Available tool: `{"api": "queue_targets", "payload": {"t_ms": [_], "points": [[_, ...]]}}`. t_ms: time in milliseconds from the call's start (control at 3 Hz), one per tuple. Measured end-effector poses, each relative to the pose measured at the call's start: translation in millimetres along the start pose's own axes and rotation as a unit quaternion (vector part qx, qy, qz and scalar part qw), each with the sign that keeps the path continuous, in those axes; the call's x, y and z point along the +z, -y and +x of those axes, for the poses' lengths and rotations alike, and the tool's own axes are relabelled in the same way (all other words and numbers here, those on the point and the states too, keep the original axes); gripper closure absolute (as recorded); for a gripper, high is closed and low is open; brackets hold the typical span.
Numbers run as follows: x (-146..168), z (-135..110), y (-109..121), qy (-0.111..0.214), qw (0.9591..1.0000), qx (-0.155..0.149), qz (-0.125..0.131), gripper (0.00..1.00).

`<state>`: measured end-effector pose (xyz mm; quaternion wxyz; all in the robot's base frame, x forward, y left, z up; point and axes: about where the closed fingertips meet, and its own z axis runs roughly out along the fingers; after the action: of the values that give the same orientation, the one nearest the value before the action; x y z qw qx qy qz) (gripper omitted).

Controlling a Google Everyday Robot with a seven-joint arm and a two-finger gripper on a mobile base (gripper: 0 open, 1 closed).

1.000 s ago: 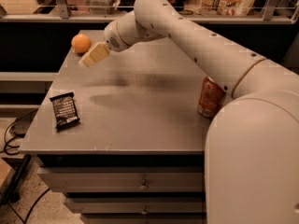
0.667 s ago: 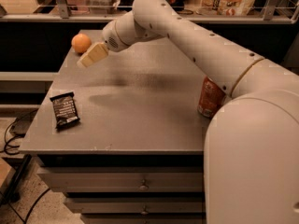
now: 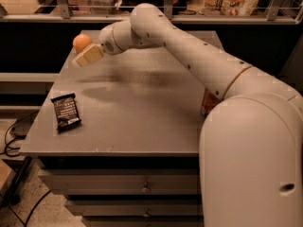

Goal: Pick orange

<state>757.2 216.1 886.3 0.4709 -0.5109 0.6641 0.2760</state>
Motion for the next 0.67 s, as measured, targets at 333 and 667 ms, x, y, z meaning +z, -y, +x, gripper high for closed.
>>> {"api": "queue_targets", "payload": {"t_ms": [333,667], "points": [[16.3,-0.5,3.6,0.013,0.9998,0.006,0.009,0.0],[30.4,-1.0,9.0,0.023,0.9993,0.018,0.025,0.0]]}}
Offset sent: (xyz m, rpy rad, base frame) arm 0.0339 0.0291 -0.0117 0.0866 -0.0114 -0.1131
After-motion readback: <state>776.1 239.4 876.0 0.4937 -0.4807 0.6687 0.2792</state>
